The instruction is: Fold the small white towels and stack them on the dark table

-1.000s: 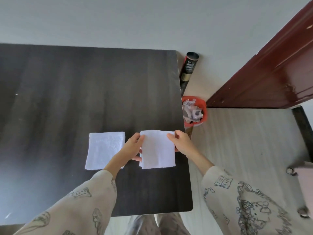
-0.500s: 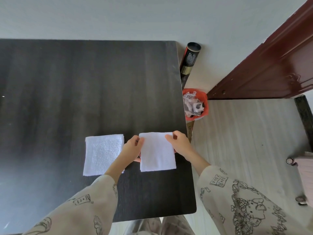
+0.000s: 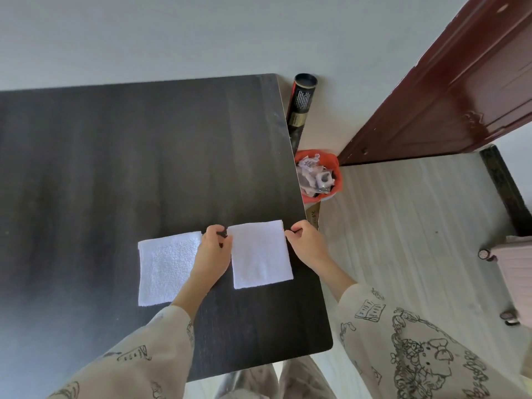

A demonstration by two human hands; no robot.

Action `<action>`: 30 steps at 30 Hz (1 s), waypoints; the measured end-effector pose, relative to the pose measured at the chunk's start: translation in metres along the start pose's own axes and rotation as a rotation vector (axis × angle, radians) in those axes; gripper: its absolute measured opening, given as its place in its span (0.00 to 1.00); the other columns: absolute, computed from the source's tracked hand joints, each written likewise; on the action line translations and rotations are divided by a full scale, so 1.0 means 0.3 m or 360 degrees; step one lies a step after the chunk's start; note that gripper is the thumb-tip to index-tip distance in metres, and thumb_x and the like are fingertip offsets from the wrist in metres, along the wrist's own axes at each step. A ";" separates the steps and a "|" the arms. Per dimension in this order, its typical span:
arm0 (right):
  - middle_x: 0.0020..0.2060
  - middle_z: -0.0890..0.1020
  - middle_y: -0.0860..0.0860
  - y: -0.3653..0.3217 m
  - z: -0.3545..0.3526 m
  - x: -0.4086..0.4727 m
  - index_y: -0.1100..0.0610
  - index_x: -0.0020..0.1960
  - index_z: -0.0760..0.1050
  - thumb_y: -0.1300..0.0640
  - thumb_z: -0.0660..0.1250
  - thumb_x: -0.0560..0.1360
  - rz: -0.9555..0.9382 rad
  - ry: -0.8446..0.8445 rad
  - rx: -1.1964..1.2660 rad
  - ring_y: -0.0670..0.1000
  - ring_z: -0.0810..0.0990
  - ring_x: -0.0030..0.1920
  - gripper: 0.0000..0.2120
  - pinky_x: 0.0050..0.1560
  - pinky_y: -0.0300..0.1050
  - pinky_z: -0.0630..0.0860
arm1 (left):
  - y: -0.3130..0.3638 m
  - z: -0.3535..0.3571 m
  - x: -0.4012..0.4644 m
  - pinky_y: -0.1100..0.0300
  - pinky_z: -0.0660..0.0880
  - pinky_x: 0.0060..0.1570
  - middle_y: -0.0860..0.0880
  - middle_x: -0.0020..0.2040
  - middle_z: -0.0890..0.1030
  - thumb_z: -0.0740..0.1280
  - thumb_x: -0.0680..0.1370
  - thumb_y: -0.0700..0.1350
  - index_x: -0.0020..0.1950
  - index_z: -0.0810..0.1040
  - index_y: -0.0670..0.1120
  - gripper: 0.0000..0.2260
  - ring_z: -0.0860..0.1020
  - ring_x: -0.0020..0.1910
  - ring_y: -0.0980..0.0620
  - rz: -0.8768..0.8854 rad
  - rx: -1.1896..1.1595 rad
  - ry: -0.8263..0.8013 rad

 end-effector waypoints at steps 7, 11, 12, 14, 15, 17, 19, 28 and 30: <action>0.52 0.75 0.48 0.177 -0.174 -0.187 0.57 0.62 0.71 0.52 0.60 0.79 0.0078 0.0054 0.0464 0.49 0.76 0.56 0.14 0.58 0.44 0.74 | 0.224 0.038 -0.198 0.57 0.71 0.59 0.46 0.64 0.73 0.58 0.80 0.44 0.65 0.69 0.46 0.14 0.74 0.59 0.48 0.0487 0.0131 0.0060; 0.50 0.80 0.53 0.350 -0.366 -0.348 0.56 0.56 0.74 0.52 0.61 0.78 0.0060 0.0229 0.0696 0.51 0.79 0.49 0.11 0.53 0.47 0.75 | 0.408 0.215 -0.340 0.61 0.69 0.53 0.48 0.57 0.77 0.58 0.80 0.42 0.63 0.72 0.46 0.12 0.74 0.52 0.52 0.0791 0.0162 -0.0143; 0.49 0.81 0.53 0.410 -0.425 -0.401 0.55 0.54 0.74 0.52 0.61 0.78 0.0057 0.0308 0.0742 0.52 0.79 0.50 0.09 0.55 0.49 0.75 | 0.457 0.278 -0.390 0.61 0.69 0.52 0.49 0.56 0.77 0.58 0.80 0.42 0.63 0.72 0.45 0.12 0.75 0.52 0.51 0.0883 0.0197 -0.0205; 0.49 0.82 0.54 0.531 -0.535 -0.507 0.54 0.52 0.74 0.54 0.62 0.78 0.0061 0.0447 0.0826 0.53 0.80 0.50 0.06 0.54 0.49 0.75 | 0.544 0.406 -0.492 0.60 0.70 0.54 0.49 0.57 0.76 0.58 0.80 0.42 0.63 0.72 0.45 0.13 0.75 0.56 0.50 0.1061 0.0289 -0.0322; 0.48 0.82 0.54 0.614 -0.596 -0.576 0.53 0.52 0.73 0.54 0.62 0.78 0.0077 0.0524 0.0885 0.53 0.81 0.49 0.05 0.53 0.48 0.75 | 0.591 0.492 -0.562 0.61 0.69 0.55 0.49 0.58 0.76 0.59 0.80 0.42 0.63 0.72 0.44 0.13 0.74 0.58 0.49 0.1158 0.0345 -0.0390; 0.45 0.81 0.52 0.792 -0.705 -0.715 0.54 0.52 0.73 0.55 0.62 0.78 0.0108 0.0672 0.0989 0.52 0.81 0.45 0.05 0.50 0.45 0.75 | 0.671 0.673 -0.706 0.64 0.66 0.55 0.46 0.60 0.76 0.59 0.80 0.41 0.64 0.72 0.42 0.14 0.74 0.59 0.48 0.1354 0.0452 -0.0501; 0.43 0.81 0.51 0.966 -0.796 -0.845 0.55 0.51 0.74 0.57 0.62 0.78 0.0143 0.0790 0.1051 0.51 0.79 0.43 0.04 0.45 0.40 0.74 | 0.737 0.840 -0.850 0.66 0.65 0.53 0.46 0.59 0.76 0.60 0.79 0.40 0.63 0.73 0.41 0.13 0.75 0.57 0.49 0.1491 0.0515 -0.0580; 0.42 0.81 0.53 1.774 -1.062 -1.470 0.60 0.55 0.75 0.59 0.61 0.78 0.0481 0.1359 0.1271 0.50 0.79 0.41 0.08 0.38 0.33 0.72 | 0.935 1.594 -1.614 0.66 0.70 0.47 0.51 0.52 0.76 0.61 0.79 0.41 0.59 0.76 0.43 0.10 0.75 0.46 0.56 0.2024 0.0569 -0.1137; 0.42 0.81 0.53 1.911 -1.099 -1.567 0.60 0.55 0.75 0.59 0.61 0.79 0.0552 0.1450 0.1323 0.48 0.79 0.40 0.08 0.38 0.31 0.72 | 0.960 1.733 -1.740 0.66 0.70 0.47 0.51 0.52 0.76 0.61 0.79 0.41 0.58 0.76 0.43 0.10 0.75 0.47 0.56 0.2107 0.0598 -0.1260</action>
Point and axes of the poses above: each hand's wrist, its own x-axis towards the middle knuckle, its own z-axis out of the palm, y = z × x, the point moved 5 cm from there along x, towards the middle knuckle
